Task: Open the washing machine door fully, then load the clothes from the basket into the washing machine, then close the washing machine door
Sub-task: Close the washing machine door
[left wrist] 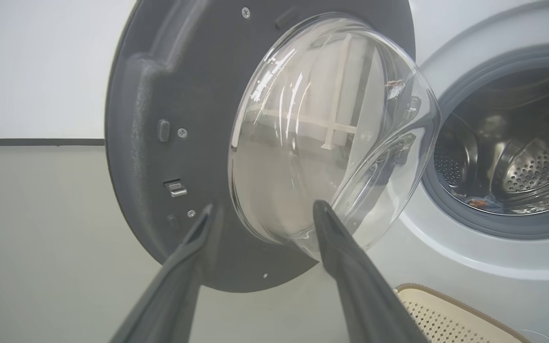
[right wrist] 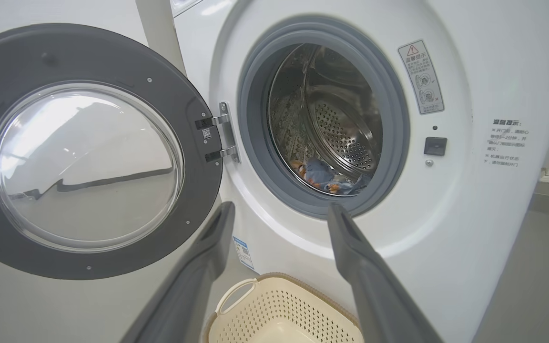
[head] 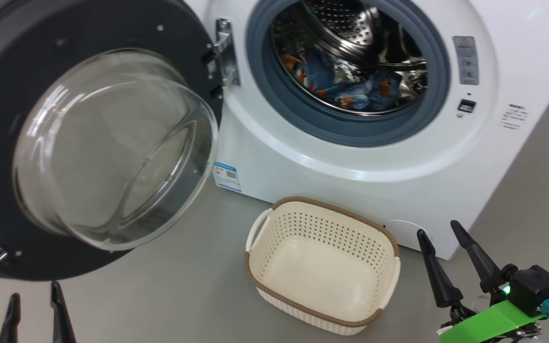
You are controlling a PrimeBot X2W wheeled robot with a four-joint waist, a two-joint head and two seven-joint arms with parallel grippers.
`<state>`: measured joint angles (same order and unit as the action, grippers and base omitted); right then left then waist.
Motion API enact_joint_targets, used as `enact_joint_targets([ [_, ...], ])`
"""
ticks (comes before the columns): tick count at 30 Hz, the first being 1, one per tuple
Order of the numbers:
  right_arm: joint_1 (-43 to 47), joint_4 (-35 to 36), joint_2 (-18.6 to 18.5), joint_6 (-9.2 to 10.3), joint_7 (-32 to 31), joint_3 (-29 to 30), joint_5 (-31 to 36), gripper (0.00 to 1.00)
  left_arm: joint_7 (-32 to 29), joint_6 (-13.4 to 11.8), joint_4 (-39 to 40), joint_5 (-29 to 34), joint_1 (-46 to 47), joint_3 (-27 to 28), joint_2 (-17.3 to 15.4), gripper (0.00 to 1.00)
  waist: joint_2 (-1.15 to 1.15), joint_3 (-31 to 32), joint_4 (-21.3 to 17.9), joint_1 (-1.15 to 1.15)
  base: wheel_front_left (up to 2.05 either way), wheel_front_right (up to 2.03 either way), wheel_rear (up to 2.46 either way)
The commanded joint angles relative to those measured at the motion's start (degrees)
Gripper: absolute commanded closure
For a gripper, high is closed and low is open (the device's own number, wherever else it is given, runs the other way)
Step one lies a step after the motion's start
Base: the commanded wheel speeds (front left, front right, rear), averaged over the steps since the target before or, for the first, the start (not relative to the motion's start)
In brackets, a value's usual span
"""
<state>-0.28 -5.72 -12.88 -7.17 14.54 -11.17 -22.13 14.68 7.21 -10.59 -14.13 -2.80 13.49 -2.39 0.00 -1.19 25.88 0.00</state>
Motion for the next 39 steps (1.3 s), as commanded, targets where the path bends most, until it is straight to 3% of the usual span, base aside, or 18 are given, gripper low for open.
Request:
enact_joint_targets([
  [1,-2.14,1.08,-1.16,-0.32,0.46,-1.43,-0.70,0.00,0.32,0.27,2.07,-0.43,0.16,2.31,-0.54,0.00,0.00,0.14,1.57,0.00,0.00,0.00,0.00],
  [22,-2.37,0.42,-1.46,-0.32,0.46,-3.20,-1.33,0.00,0.32,-0.68,2.95,-2.51,-1.90,2.04,-0.49,0.00,0.00,0.81,2.85,0.00,0.00,0.00,0.00],
  [23,-2.29,0.45,-1.42,-0.32,0.46,-3.18,-1.31,0.00,0.32,-0.63,2.91,-3.24,-1.74,2.06,-0.49,0.17,0.00,0.79,2.84,0.00,0.00,0.00,0.00],
  [24,-2.20,0.47,-1.35,-0.32,0.46,-3.17,-1.27,0.00,0.32,-0.57,2.94,-4.17,-1.48,2.25,-0.49,0.50,0.00,0.79,2.83,0.00,0.00,0.00,0.00],
  [25,-2.09,0.50,-1.26,-0.32,0.46,-3.20,-1.23,0.00,0.32,-0.50,3.00,-5.44,-1.16,2.57,-0.49,0.66,0.00,0.79,2.83,0.00,0.00,0.00,0.00],
  [26,-1.99,0.53,-1.18,-0.32,0.46,-3.24,-1.18,0.00,0.32,-0.42,3.09,-6.97,-0.79,2.97,-0.49,0.89,0.00,0.74,2.82,0.00,0.00,0.00,0.00],
  [27,-1.89,0.58,-1.09,-0.32,0.46,-3.28,-1.12,0.00,0.32,-0.33,3.30,-8.24,-0.39,3.42,-0.49,1.00,0.00,0.69,2.82,0.00,0.00,0.00,0.00],
  [33,-1.73,1.00,-1.14,-0.32,0.46,-3.01,-0.93,0.00,0.32,0.20,5.03,-13.37,3.64,5.39,-1.74,1.00,0.00,-0.61,2.81,0.00,0.00,0.00,0.00],
  [39,-1.85,1.35,-1.41,-0.32,0.46,-2.58,-0.74,0.00,0.13,0.25,5.59,-24.47,9.99,4.62,-9.44,1.00,0.00,-2.30,2.88,0.00,0.00,0.00,0.00],
])
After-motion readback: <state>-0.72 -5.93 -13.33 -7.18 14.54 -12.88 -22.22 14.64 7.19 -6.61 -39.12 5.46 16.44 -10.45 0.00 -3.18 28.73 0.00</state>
